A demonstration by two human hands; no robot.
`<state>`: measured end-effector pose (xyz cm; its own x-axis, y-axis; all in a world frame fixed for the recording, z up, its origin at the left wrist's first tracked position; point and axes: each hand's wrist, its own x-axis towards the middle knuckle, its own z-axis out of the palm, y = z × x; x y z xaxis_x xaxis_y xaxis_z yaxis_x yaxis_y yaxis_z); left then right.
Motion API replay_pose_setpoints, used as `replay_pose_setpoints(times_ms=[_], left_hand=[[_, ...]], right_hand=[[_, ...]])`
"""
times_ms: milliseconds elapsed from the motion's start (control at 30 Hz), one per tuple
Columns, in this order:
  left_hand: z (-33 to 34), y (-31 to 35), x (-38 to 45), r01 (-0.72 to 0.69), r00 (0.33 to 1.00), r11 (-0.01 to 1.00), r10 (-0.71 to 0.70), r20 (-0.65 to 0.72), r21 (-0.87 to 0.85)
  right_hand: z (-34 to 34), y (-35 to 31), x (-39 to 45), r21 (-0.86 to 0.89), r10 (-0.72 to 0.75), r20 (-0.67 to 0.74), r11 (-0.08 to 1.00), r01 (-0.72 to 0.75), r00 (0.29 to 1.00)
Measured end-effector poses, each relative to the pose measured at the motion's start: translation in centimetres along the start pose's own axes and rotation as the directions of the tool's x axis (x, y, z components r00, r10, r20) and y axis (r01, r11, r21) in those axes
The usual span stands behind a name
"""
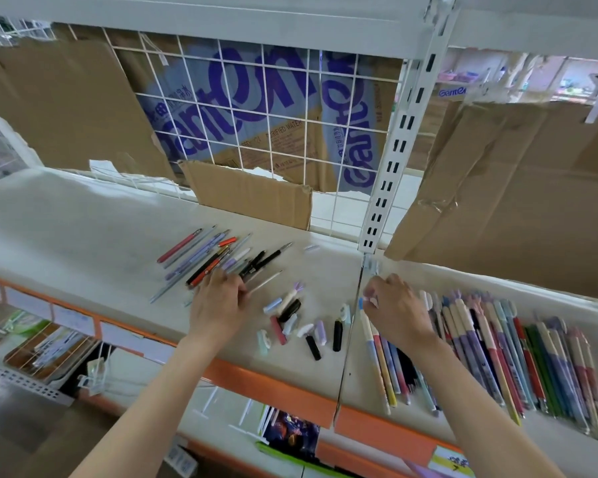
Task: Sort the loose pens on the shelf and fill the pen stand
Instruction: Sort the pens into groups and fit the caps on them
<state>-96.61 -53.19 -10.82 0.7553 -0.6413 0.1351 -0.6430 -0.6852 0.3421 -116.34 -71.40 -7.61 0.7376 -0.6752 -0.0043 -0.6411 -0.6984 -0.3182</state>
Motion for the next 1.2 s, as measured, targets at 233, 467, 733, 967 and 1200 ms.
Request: replay_pose_setpoints(times_ms=[233,467,733,967,1200], left_hand=[[-0.2,0.0,-0.2,0.025,0.997,1.0,-0.024,0.072,-0.01],[-1.3,0.3,-1.5,0.058,0.998,0.952,-0.05,0.033,-0.3],[-1.6,1.1,-2.8,0.15,0.986,0.847,-0.09,0.141,-0.51],[-1.8,1.0,-3.1,0.091,0.994,0.811,-0.035,0.107,-0.577],[-1.6,2.4,-2.8,0.082,0.991,0.796,0.0,0.136,-0.6]], right_hand=[[2.1,-2.0,2.7,0.178,-0.144,-0.038,0.973,0.149,0.989],[3.6,-5.6,4.8,0.225,-0.314,-0.035,0.923,0.313,0.949],[4.6,-6.7,10.5,-0.017,-0.19,0.113,0.981,0.193,0.975],[3.2,-6.1,7.9,0.472,-0.046,0.024,0.881,0.03,0.999],[1.0,-6.6,4.8,0.961,0.08,0.045,0.268,-0.065,0.996]])
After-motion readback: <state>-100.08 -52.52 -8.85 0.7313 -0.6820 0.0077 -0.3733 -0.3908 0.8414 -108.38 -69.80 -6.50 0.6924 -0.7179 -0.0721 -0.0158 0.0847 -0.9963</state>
